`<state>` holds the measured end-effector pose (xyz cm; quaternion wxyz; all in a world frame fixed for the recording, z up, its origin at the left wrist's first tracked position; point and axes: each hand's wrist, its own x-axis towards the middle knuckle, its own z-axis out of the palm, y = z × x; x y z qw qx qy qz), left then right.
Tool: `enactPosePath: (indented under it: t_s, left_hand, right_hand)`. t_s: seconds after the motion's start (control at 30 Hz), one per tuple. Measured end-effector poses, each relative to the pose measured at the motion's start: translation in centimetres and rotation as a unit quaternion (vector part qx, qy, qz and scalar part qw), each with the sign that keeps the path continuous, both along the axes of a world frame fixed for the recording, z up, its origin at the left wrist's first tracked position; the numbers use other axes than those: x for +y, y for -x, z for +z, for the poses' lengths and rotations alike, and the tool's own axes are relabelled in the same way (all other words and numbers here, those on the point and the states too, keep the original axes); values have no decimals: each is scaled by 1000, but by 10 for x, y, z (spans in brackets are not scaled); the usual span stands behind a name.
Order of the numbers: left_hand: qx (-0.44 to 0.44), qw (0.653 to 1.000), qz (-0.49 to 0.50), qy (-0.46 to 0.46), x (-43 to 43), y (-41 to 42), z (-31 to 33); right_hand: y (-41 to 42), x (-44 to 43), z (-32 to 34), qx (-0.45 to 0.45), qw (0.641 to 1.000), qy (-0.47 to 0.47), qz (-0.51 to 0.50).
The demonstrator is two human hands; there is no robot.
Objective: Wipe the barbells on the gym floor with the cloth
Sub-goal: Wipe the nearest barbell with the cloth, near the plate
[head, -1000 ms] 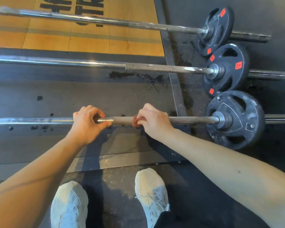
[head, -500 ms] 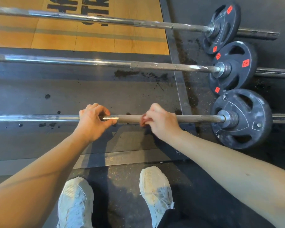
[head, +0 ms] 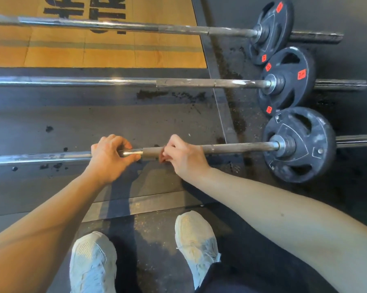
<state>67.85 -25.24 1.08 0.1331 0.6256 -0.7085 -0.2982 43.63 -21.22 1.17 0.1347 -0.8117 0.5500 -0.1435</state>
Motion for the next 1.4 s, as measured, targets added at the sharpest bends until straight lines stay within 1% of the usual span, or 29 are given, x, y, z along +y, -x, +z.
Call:
enactPosePath:
  t_s: [0.07,0.13,0.2,0.3,0.37,0.4,0.43,0.53,0.57,0.63,0.67,0.7,0.77,0.8,0.83,0.87,0.9,0.97,1.0,1.07,1.1,1.13,1.17,1.23,1.27,1.3,1.33,1.37,1.4]
  left_hand:
    - [-18,1000,-8,-4,-2,5,2]
    - [-58,998,-13,9,-3,12,3]
    - [-87,995,-18,36,-3,23,4]
    - [-69,995,-60,50,0,50,5]
    - [-52,992,-105,55,2,74,3]
    - [-43,989,-125,59,2,87,2]
    - [-35,988,-139,64,2,98,1]
    - [-16,984,-167,65,-1,124,-3]
    - [-14,983,-174,62,-2,130,-3]
    - [-5,981,-186,57,-5,139,-4]
    - [0,980,-188,59,-7,142,-4]
    - [4,980,-188,60,-8,144,-4]
    - [6,979,-194,59,-11,150,-4]
    - [6,978,-199,57,-12,152,-4]
    - [4,978,-202,53,-13,154,-5]
    - [3,978,-205,48,-14,156,-5]
    - [2,977,-207,43,-14,158,-5]
    - [3,976,-214,36,-16,160,-7]
    - [8,975,-219,33,-18,161,-8]
    - [18,973,-229,28,-21,163,-11]
    - [20,972,-234,26,-22,163,-13]
    - [20,971,-236,25,-22,164,-14]
    - [16,972,-233,24,-22,165,-14]
    - [5,975,-221,18,-20,168,-12]
    - [-2,976,-215,16,-19,170,-11]
    - [-7,977,-210,14,-18,173,-9]
    - [-12,978,-208,11,-18,175,-9]
    - [-15,978,-206,10,-18,177,-8]
    - [-16,978,-205,11,-17,178,-7]
  right_hand:
    - [47,15,-4,2,999,10,-42]
    - [93,30,-3,14,991,19,-129]
    - [132,41,-3,5,973,16,-231]
    - [154,48,-11,-77,929,7,-363]
    - [130,48,-16,-119,903,6,-414]
    - [112,46,-17,-141,901,2,-410]
    - [92,44,-19,-155,910,-6,-385]
    - [70,41,-19,-147,952,-8,-267]
    - [81,39,-18,-144,955,3,-258]
    - [115,44,-19,-147,945,20,-293]
    - [134,48,-19,-158,928,27,-337]
    - [153,50,-21,-182,901,37,-392]
    - [180,49,-24,-238,822,65,-514]
    - [182,46,-24,-245,781,77,-569]
    - [176,44,-23,-236,759,85,-600]
    - [162,43,-22,-225,763,92,-599]
    - [143,43,-20,-214,790,94,-566]
    - [105,49,-21,-220,871,53,-437]
    - [96,54,-21,-231,900,19,-370]
    - [111,58,-23,-203,934,-2,-294]
    - [129,57,-24,-176,940,7,-292]
    - [148,57,-24,-159,935,16,-316]
    - [166,57,-23,-146,917,34,-368]
    - [191,57,-21,-166,844,60,-507]
    - [194,55,-20,-168,811,75,-555]
    - [189,51,-20,-161,794,88,-579]
    - [178,47,-20,-160,796,100,-575]
    - [163,45,-23,-161,816,104,-545]
    - [145,45,-27,-177,846,94,-494]
